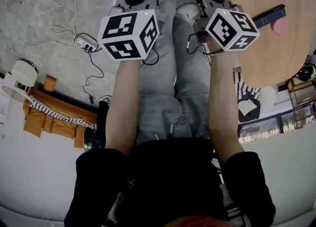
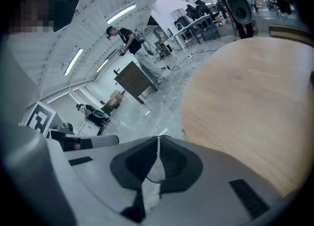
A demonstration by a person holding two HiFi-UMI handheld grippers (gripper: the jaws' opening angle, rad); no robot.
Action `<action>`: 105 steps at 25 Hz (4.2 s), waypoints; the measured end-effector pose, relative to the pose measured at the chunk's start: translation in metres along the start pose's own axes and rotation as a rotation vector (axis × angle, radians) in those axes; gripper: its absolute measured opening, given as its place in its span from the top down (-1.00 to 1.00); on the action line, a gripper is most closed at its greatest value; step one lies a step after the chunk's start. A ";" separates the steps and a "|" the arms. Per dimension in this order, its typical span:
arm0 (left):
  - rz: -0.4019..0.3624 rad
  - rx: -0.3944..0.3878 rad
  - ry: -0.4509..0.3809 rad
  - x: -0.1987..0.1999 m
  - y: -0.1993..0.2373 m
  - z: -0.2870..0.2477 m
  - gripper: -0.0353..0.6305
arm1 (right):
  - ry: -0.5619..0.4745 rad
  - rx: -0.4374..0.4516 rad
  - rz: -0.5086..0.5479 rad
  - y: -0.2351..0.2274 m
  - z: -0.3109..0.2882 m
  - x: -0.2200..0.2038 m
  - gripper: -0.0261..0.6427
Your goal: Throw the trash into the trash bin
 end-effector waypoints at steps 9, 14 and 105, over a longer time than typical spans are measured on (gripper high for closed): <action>-0.211 -0.160 0.064 0.031 -0.103 -0.037 0.88 | -0.217 -0.166 -0.156 -0.054 0.102 0.011 0.86; -0.299 -0.248 0.119 0.024 -0.150 -0.060 0.88 | -0.303 -0.310 -0.219 -0.085 0.146 0.005 0.86; 0.389 0.302 -0.099 -0.126 0.107 0.043 0.88 | 0.323 -0.081 0.377 0.035 -0.127 -0.069 0.36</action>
Point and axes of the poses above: the fingertips, and each gripper's own axes: z backward along the fingers, y to its left, x out of its top, the point moved 10 cm from there along z, backward along the fingers, and after that the axes turned 3 degrees about -z, right-handed, at the moved point
